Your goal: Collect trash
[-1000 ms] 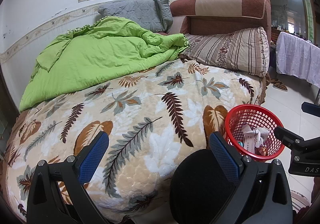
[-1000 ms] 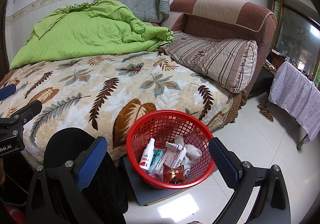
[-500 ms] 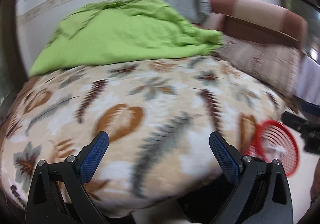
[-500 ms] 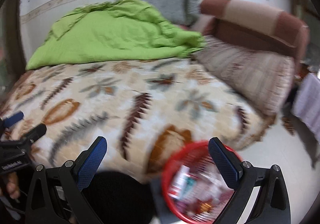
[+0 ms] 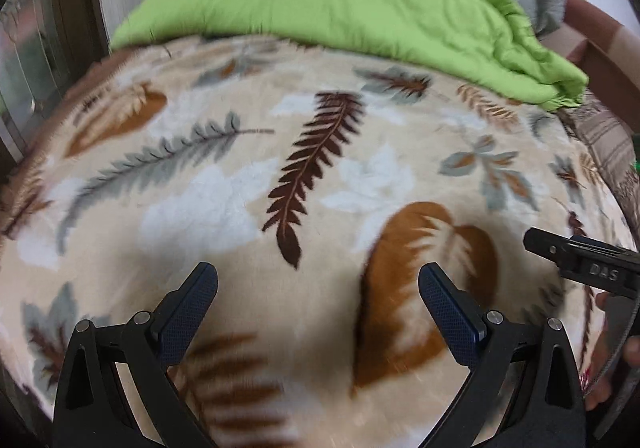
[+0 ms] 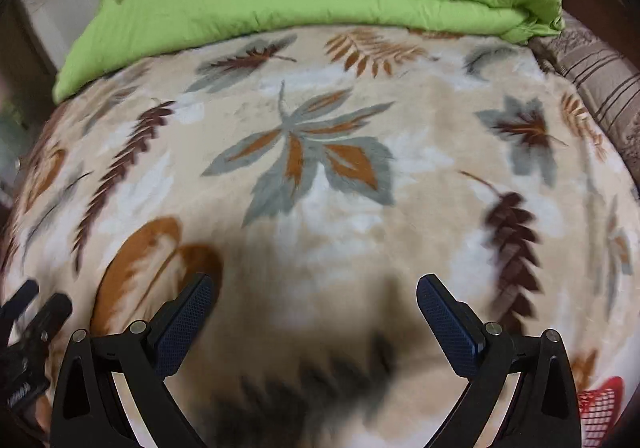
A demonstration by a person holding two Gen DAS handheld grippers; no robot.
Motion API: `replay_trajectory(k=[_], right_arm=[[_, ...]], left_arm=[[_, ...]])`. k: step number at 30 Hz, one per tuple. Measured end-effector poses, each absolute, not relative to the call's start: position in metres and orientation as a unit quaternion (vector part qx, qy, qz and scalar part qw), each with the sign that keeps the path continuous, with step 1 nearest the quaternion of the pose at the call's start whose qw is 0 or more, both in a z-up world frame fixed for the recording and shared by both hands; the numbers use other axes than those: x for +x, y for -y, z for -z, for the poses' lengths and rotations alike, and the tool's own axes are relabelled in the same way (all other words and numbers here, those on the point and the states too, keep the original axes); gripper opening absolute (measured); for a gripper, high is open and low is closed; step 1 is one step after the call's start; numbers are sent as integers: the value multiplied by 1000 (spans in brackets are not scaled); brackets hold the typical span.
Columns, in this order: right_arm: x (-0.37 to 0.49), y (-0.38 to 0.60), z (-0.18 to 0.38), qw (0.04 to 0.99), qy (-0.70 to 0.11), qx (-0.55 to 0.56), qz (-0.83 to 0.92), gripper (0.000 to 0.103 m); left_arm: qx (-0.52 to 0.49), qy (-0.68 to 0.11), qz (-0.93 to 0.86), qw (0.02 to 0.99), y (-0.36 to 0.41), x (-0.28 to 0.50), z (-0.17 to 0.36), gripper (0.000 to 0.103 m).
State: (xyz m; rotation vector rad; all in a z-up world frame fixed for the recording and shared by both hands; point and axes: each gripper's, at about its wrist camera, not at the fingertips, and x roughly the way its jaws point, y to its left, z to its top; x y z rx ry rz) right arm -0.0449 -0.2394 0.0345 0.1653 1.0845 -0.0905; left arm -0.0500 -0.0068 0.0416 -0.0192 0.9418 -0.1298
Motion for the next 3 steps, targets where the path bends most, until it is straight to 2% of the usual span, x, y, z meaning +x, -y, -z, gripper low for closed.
replay_trajectory(k=[3], right_arm=[[-24,233,-21,859,-505,71,48,102]], left_arm=[[0,-458,51,887,8,-28,-23,100]])
